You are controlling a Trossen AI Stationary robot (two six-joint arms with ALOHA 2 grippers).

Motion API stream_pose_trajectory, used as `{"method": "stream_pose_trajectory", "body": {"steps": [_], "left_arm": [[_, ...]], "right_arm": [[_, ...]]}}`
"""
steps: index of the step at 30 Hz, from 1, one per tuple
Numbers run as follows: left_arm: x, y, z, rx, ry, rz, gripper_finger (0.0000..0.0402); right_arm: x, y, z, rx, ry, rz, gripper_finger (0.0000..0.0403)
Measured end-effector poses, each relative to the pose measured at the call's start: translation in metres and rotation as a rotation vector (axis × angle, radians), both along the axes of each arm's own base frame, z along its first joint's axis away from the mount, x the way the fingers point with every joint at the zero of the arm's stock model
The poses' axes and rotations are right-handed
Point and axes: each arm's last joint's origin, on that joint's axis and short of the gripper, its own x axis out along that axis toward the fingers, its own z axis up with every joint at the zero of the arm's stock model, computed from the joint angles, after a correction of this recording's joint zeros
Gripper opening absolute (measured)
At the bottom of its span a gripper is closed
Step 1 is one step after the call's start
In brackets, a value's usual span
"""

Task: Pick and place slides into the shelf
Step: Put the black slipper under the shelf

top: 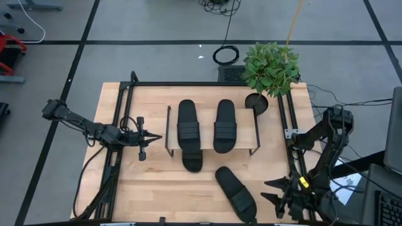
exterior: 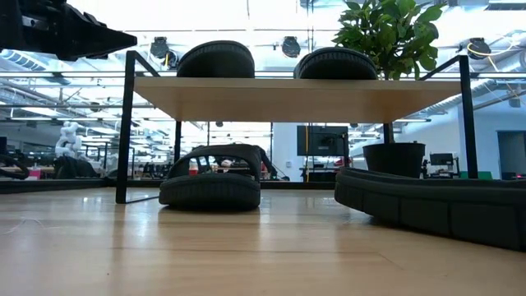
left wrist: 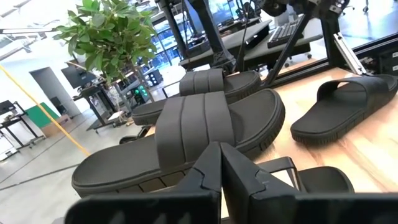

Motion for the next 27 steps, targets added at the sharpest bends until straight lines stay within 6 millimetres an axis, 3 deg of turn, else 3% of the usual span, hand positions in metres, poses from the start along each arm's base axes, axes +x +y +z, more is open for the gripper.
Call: {"method": "stream_pose_trajectory", "body": {"steps": [13, 22, 27], "left_arm": [[0.000, 0.000, 0.000, -0.017, -0.002, 0.000, 0.0025], [0.000, 0.000, 0.000, -0.026, -0.003, 0.000, 0.0002], [0.000, 0.000, 0.000, -0.027, -0.004, 0.000, 0.0013]], "right_arm": [[0.012, 0.013, -0.042, -0.046, 0.013, -0.029, 0.0229], [0.003, 0.020, -0.045, 0.122, -0.018, 0.060, 0.0229], [0.003, 0.023, -0.047, 0.278, -0.022, 0.149, 0.0231]]}}
